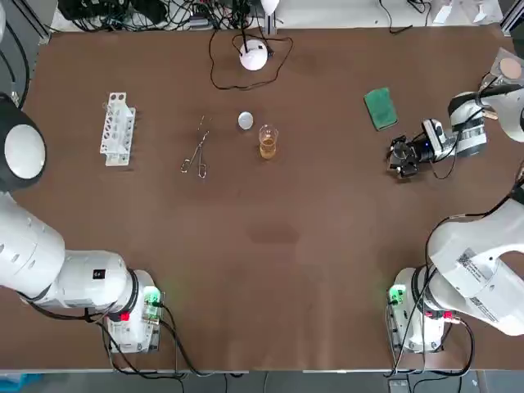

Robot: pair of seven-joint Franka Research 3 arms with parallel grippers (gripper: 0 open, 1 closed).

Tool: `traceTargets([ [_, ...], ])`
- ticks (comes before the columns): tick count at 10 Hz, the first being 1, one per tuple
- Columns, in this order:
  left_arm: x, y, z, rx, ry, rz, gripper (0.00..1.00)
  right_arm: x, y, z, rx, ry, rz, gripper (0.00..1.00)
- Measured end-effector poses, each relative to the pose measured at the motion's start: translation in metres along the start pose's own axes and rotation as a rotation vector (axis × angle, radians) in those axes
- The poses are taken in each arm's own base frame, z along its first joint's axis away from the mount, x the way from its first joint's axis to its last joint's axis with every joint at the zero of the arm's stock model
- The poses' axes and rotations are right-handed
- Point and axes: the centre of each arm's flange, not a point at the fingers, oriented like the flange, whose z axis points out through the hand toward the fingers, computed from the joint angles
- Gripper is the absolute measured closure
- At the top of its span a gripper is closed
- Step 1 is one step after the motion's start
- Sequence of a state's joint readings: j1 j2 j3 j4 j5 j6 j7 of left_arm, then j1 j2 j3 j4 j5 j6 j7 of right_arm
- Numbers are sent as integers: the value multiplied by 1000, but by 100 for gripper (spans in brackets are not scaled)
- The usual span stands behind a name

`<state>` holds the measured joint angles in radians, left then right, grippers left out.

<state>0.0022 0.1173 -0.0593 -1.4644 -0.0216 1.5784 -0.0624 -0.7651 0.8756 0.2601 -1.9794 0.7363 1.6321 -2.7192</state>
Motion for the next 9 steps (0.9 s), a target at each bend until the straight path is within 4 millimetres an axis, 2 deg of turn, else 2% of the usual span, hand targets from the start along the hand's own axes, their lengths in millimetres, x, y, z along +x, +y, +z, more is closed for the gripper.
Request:
traceTargets([
  [5, 0, 2, -1, 0, 2, 3, 0, 0, -1, 0, 5, 4, 2, 26],
  [8, 0, 1, -1, 0, 3, 2, 0, 0, -2, 0, 6, 5, 2, 19],
  [9, 0, 0, -4, -1, 9, 0, 0, 0, -3, 0, 9, 12, 5, 12],
])
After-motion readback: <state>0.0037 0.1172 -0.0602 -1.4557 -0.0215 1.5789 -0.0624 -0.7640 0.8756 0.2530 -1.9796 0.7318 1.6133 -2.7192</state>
